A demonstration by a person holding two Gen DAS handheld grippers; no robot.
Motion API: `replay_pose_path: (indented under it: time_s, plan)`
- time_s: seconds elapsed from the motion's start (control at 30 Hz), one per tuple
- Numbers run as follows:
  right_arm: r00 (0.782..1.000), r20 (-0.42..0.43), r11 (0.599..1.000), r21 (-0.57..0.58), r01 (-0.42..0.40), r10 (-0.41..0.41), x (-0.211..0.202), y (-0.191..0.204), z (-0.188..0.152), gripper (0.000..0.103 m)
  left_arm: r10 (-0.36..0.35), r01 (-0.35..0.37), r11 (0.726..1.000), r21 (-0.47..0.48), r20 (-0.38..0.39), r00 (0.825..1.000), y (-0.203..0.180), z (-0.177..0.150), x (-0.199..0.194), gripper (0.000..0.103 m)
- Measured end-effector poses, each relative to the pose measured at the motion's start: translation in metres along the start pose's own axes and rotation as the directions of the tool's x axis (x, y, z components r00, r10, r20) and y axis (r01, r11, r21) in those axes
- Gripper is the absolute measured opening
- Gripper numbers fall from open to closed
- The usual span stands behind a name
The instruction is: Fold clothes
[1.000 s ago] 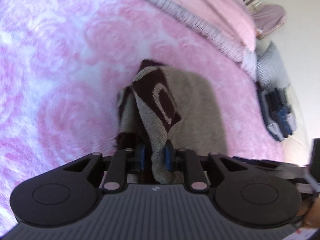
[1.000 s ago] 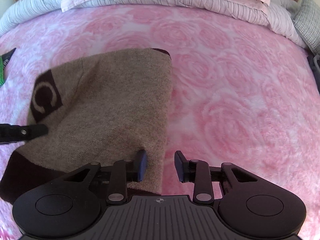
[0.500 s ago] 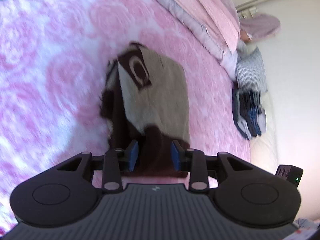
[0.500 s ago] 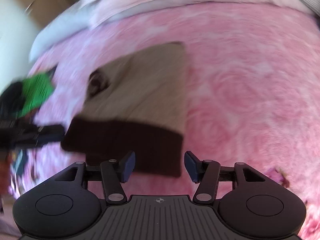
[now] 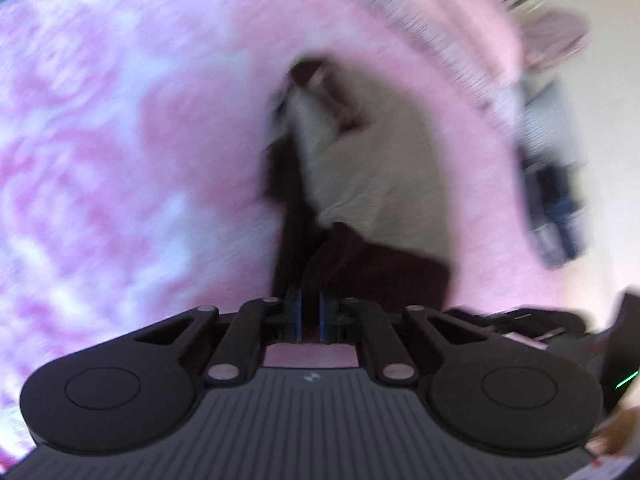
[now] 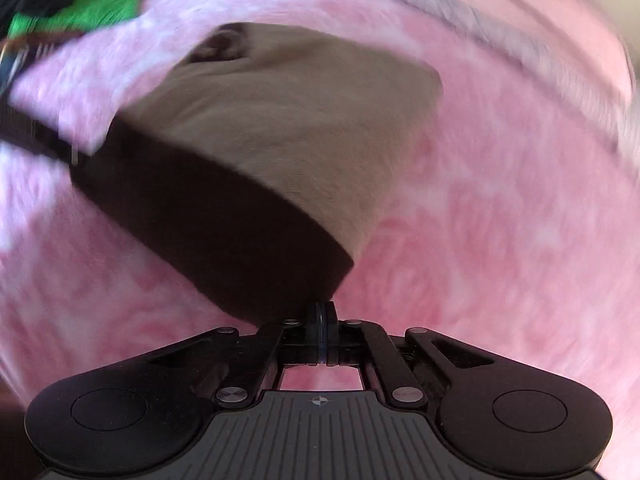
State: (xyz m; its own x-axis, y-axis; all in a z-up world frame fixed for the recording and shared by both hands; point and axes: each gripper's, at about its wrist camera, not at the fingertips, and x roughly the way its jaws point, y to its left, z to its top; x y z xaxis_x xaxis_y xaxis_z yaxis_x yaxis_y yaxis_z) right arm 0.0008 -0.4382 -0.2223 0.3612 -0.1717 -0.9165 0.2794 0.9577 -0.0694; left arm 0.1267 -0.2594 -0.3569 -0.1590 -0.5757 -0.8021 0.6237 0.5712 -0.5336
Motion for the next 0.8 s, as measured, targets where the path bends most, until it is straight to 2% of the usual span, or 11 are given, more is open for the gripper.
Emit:
replay_pose_path:
  time_s: [0.03, 0.17, 0.27, 0.33, 0.43, 0.53, 0.6, 0.63, 0.7, 0.8]
  plan:
    - [1.0, 0.004, 0.999, 0.049, -0.011, 0.011, -0.003, -0.006, 0.003, 0.0, 0.015, -0.015, 1.0, 0.014, -0.009, 1.0, -0.003, -0.001, 0.002, 0.008]
    - [0.995, 0.074, 0.971, 0.225, -0.075, 0.06, -0.019, -0.03, 0.012, 0.032, 0.031, -0.033, 0.998, 0.047, 0.053, 0.998, -0.023, 0.008, -0.019, 0.017]
    - [0.994, 0.073, 0.952, 0.287, -0.104, 0.086, -0.023, -0.041, 0.011, 0.033, 0.029, -0.036, 0.997, 0.065, 0.111, 0.993, -0.037, 0.012, -0.041, 0.018]
    - [0.994, 0.054, 0.942, 0.315, -0.111, 0.099, -0.027, -0.045, 0.006, 0.033, 0.033, -0.039, 0.998, 0.04, 0.145, 0.989, -0.044, 0.01, -0.055, 0.02]
    - [0.99, 0.036, 0.91, 0.392, -0.139, 0.136, -0.032, -0.06, -0.01, 0.033, 0.019, -0.008, 0.997, -0.07, 0.161, 0.987, -0.043, -0.001, -0.073, 0.031]
    - [0.987, 0.007, 0.878, 0.455, -0.147, 0.161, -0.034, -0.08, -0.027, 0.033, -0.046, 0.07, 0.976, -0.204, 0.119, 0.992, -0.04, -0.018, -0.065, 0.047]
    - [0.986, -0.008, 0.865, 0.481, -0.14, 0.165, -0.037, -0.096, -0.037, 0.033, -0.075, 0.108, 0.943, -0.315, 0.114, 0.991, -0.036, -0.034, -0.047, 0.049]
    - [0.987, -0.013, 0.862, 0.488, -0.134, 0.161, -0.038, -0.104, -0.041, 0.033, -0.092, 0.135, 0.917, -0.375, 0.131, 0.987, -0.033, -0.042, -0.037, 0.051]
    - [0.989, -0.016, 0.864, 0.488, -0.121, 0.148, -0.042, -0.12, -0.048, 0.033, -0.094, 0.18, 0.851, -0.494, 0.194, 0.976, -0.027, -0.058, -0.019, 0.057]
    - [0.992, -0.031, 0.874, 0.477, -0.093, 0.122, -0.042, -0.14, -0.055, 0.033, -0.054, 0.232, 0.736, -0.637, 0.286, 0.957, -0.021, -0.079, 0.007, 0.062]
